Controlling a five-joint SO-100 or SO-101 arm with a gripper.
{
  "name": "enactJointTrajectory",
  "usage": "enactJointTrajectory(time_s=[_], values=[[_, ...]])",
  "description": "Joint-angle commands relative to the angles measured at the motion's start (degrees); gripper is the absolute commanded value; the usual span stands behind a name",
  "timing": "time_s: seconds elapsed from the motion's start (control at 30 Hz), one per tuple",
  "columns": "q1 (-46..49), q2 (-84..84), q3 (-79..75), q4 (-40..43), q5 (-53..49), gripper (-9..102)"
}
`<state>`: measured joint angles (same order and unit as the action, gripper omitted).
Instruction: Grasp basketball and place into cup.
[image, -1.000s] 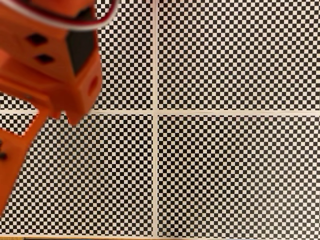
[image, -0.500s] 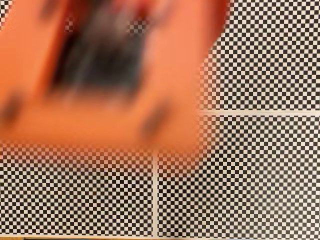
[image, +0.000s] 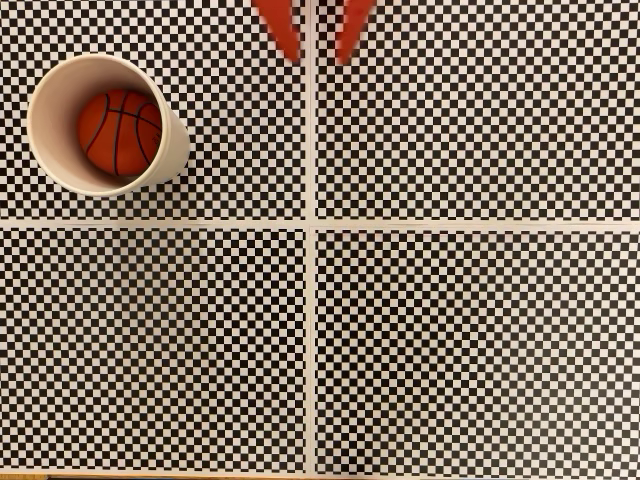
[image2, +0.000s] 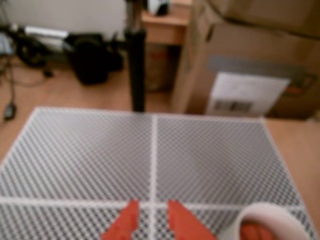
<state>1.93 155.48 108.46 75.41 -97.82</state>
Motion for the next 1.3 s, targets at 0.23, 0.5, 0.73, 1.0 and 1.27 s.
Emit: enactJointTrajectory(time_s=[0.23, 0.5, 0.73, 1.0, 1.27], values=[[1.14, 13.45, 23.82, -21.8, -3.6, 0], [1.93, 22.76, 36.3, -32.61, -5.36, 0], [3.69, 32.96, 48.16, -36.83, -7.65, 0], [3.34, 32.96, 54.58, -37.0, -6.15, 0], [2.72, 32.96, 66.36, -36.91, -3.08, 0]])
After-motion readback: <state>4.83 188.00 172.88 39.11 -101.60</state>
